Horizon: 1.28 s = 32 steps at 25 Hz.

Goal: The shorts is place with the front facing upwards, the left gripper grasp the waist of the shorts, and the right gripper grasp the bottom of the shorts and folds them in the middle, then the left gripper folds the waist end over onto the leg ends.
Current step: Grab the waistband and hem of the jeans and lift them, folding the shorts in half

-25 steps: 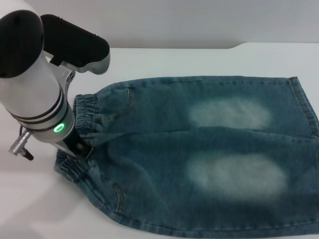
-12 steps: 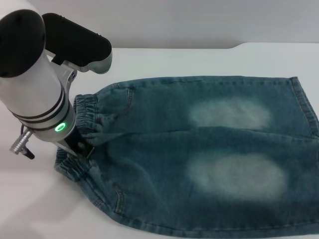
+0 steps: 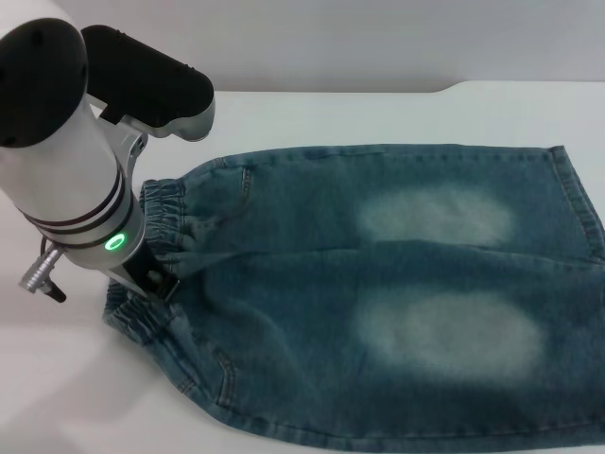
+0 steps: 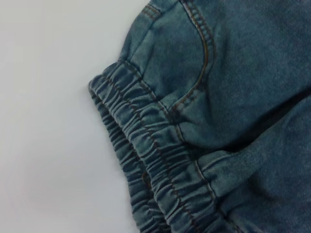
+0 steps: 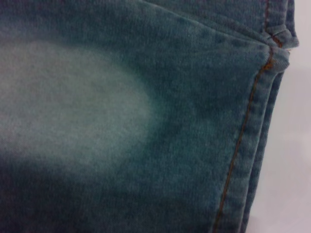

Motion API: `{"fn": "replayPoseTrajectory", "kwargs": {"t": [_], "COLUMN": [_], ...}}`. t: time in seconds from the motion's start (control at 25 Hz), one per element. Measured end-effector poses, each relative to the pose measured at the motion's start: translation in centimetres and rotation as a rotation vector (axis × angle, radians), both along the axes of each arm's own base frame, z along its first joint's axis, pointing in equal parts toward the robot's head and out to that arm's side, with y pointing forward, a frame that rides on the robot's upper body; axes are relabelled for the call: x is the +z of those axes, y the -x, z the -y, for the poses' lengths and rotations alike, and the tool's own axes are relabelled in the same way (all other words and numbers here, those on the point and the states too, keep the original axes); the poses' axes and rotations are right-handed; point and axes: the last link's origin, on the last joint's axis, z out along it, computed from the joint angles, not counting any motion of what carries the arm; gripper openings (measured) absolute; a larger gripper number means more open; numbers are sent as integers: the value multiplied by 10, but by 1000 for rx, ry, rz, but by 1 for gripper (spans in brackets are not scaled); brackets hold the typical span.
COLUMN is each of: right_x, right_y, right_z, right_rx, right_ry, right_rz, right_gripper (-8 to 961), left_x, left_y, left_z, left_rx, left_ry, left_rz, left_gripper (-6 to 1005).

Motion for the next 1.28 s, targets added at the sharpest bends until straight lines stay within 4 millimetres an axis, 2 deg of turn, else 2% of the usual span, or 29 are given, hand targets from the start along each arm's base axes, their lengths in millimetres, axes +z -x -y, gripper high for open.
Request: {"fn": "replayPoseTrajectory", "kwargs": {"t": [0.6, 0.92, 1.28], "right_x": [-6, -10, -11], "right_y": [-7, -7, -4], "right_z": [0, 1, 0], "right_rx": [-2, 28, 45], "right_ry": [23, 53, 53], "right_rz": [13, 32, 25], "right_gripper": [663, 446, 99], "left_x": [0, -1, -1], "left_y": [-3, -4, -3], "left_z": [-2, -2, -2], "left_rx": [-13, -17, -13], "left_ry": [2, 1, 1], "left_rz": [2, 4, 4], "left_gripper": [15, 15, 14]}}
